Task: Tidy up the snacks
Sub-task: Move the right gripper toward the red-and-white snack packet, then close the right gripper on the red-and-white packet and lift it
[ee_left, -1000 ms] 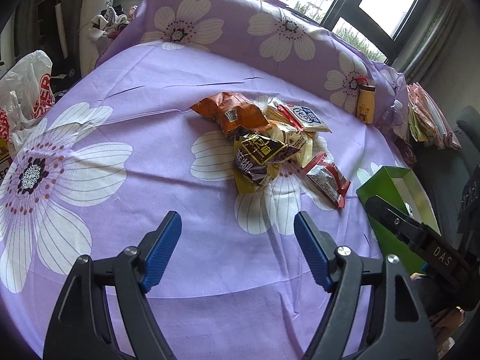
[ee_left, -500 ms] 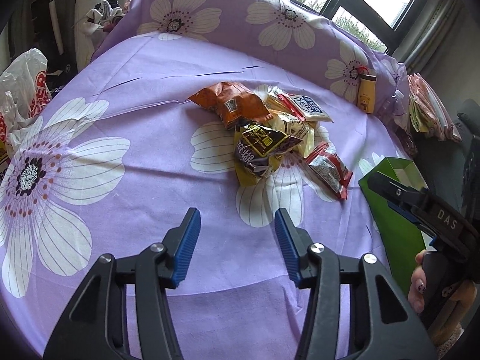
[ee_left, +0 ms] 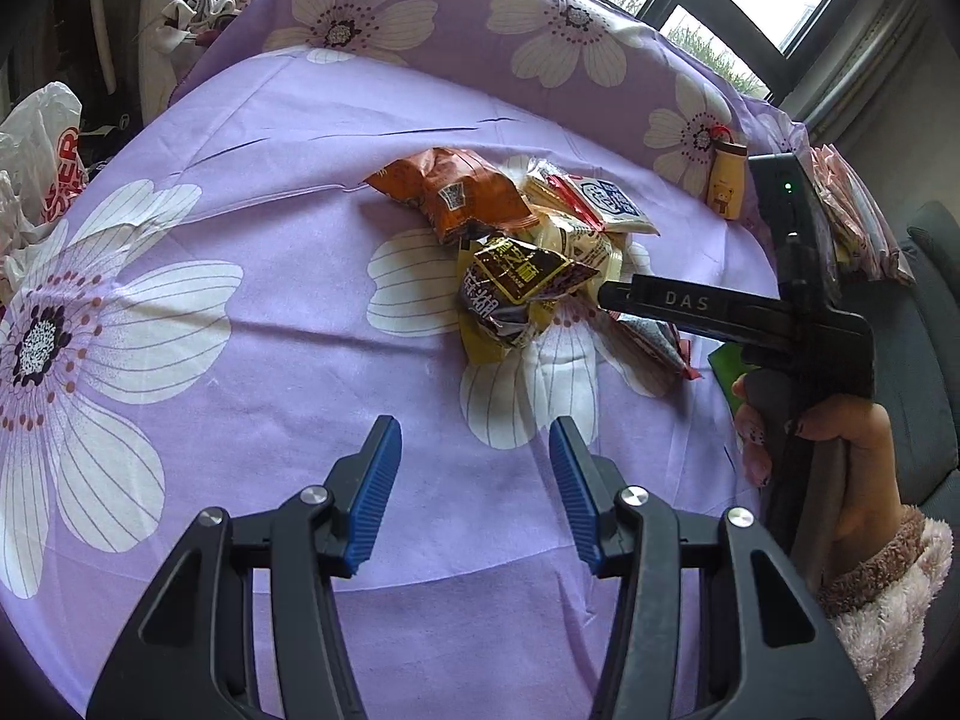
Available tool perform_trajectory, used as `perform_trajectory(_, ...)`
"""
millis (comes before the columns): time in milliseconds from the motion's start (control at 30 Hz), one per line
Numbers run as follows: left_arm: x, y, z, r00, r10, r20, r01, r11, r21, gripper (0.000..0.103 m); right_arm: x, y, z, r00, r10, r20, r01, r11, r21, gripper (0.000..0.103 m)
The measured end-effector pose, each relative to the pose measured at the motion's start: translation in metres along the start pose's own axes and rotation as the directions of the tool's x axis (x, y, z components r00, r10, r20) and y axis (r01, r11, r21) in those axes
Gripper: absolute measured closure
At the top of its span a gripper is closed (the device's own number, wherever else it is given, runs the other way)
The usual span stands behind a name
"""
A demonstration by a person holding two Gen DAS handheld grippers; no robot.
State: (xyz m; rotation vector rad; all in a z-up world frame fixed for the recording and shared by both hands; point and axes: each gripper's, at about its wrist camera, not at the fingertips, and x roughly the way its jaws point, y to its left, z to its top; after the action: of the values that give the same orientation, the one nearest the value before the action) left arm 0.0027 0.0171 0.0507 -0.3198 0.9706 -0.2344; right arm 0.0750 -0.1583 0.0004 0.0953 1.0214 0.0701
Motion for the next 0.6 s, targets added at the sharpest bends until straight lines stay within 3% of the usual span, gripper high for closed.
perform_trajectory(33,0.002,-0.001,-0.001,1.0,-0.003,-0.008,0.003,1.0,0.0,0.052,0.001,0.003,-0.002,1.0,0.004,-0.003,-0.004,1.0,-0.028,0.028)
perform_trajectory(100,0.005,-0.002,-0.002,1.0,-0.001,-0.022,0.001,1.0,0.0,0.052,0.003,0.008,-0.011,0.999,0.005,-0.034,-0.007,0.998,-0.065,0.045)
perform_trajectory(133,0.007,-0.003,-0.002,1.0,0.002,-0.028,-0.002,1.0,-0.001,0.052,0.0,0.009,-0.016,0.999,0.013,-0.032,-0.015,0.998,-0.068,0.047)
perform_trajectory(400,0.009,-0.007,-0.008,0.999,0.004,-0.047,-0.004,1.0,0.015,0.052,-0.029,0.008,-0.068,0.991,0.09,-0.099,-0.09,0.996,0.006,0.048)
perform_trajectory(600,0.008,-0.01,-0.011,0.998,0.002,-0.057,-0.001,1.0,0.027,0.052,-0.045,-0.014,-0.098,0.953,0.28,-0.115,-0.258,0.95,0.175,0.048)
